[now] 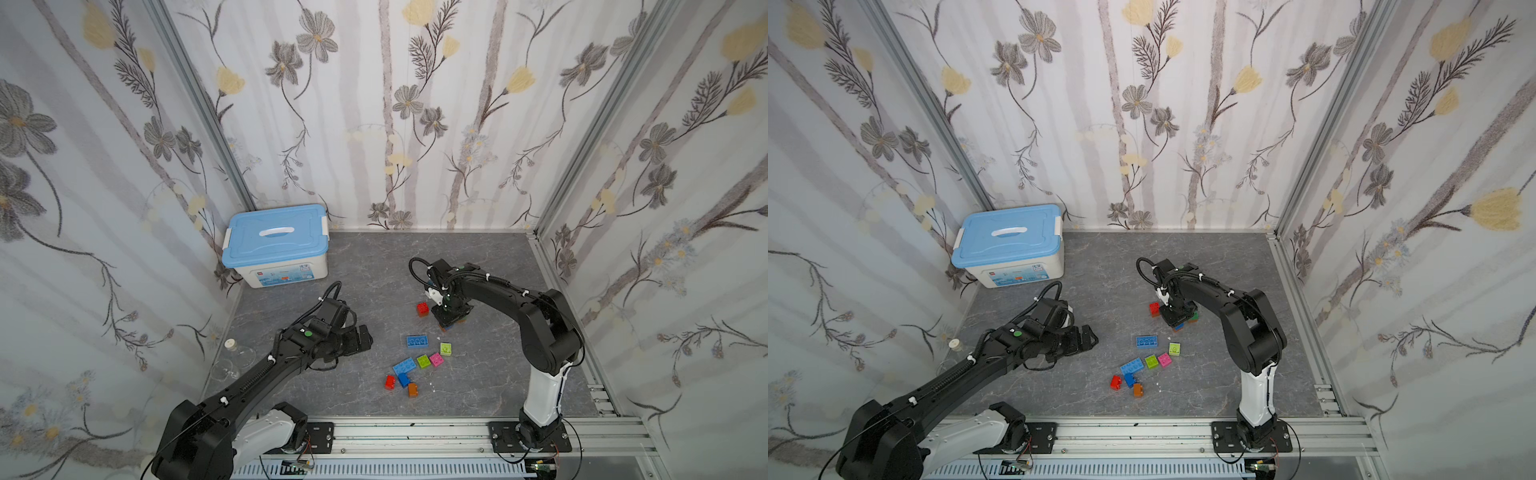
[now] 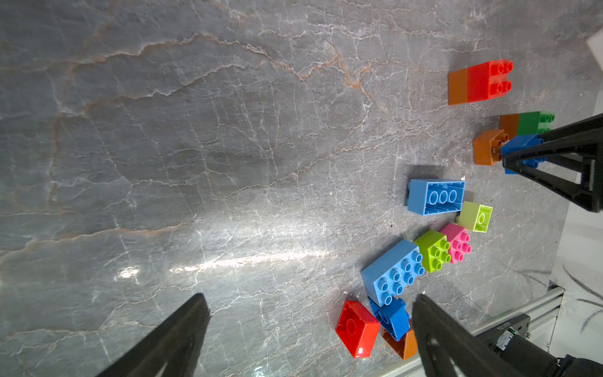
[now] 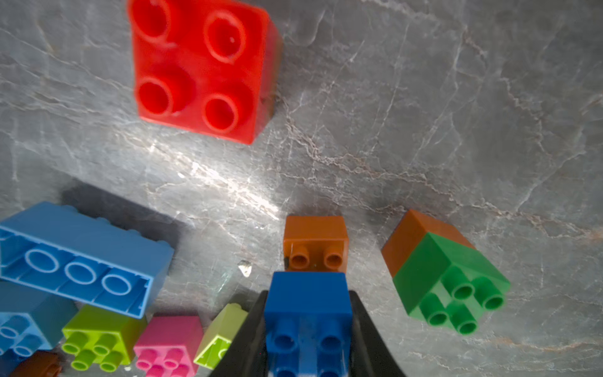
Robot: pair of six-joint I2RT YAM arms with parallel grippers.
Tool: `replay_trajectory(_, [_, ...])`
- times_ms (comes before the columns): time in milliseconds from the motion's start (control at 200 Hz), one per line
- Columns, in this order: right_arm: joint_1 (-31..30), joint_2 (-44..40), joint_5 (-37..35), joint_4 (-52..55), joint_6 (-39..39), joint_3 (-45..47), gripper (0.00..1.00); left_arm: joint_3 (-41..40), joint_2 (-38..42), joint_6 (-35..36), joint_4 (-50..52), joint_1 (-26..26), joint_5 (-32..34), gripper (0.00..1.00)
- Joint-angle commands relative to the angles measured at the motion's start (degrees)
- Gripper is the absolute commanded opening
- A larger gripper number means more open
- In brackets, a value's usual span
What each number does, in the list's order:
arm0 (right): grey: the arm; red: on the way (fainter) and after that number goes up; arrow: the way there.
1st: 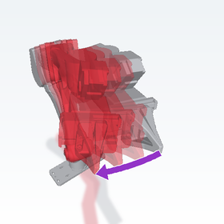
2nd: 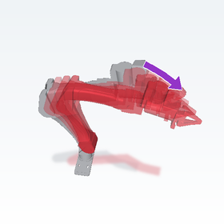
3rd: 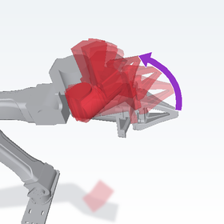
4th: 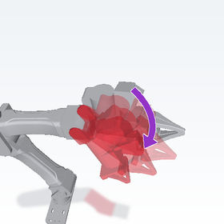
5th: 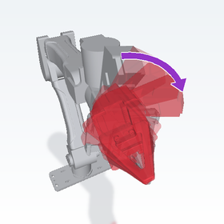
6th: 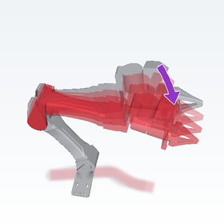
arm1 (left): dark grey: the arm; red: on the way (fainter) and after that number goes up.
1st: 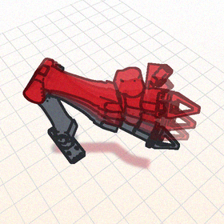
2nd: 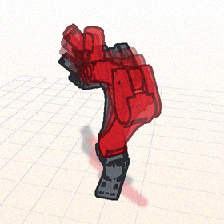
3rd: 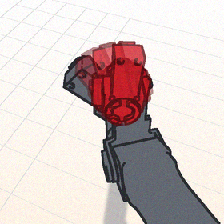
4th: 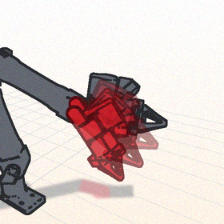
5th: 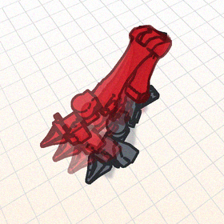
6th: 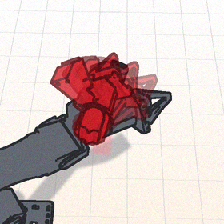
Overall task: Assemble the letter h with lego
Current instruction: Assemble the lego brick with the lego brick.
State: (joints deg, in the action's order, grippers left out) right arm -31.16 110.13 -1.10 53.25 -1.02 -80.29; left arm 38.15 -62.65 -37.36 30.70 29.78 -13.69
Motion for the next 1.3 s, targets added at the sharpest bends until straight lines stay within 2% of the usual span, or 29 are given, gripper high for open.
replay_trajectory(0, [0.03,0.79,-1.26,1.91,1.05,-0.39,0.32,0.00,0.21,0.19,0.66,-0.03,0.33,1.00])
replay_trajectory(814, [0.90,-0.97,1.16,-1.20,2.11,-0.21,0.32,-0.74,1.39,0.36,0.45,-0.01,0.16,1.00])
replay_trajectory(1294, [1.41,3.24,2.65,-3.16,2.91,0.14,0.32,-0.83,1.79,0.53,0.66,-0.02,-0.01,1.00])
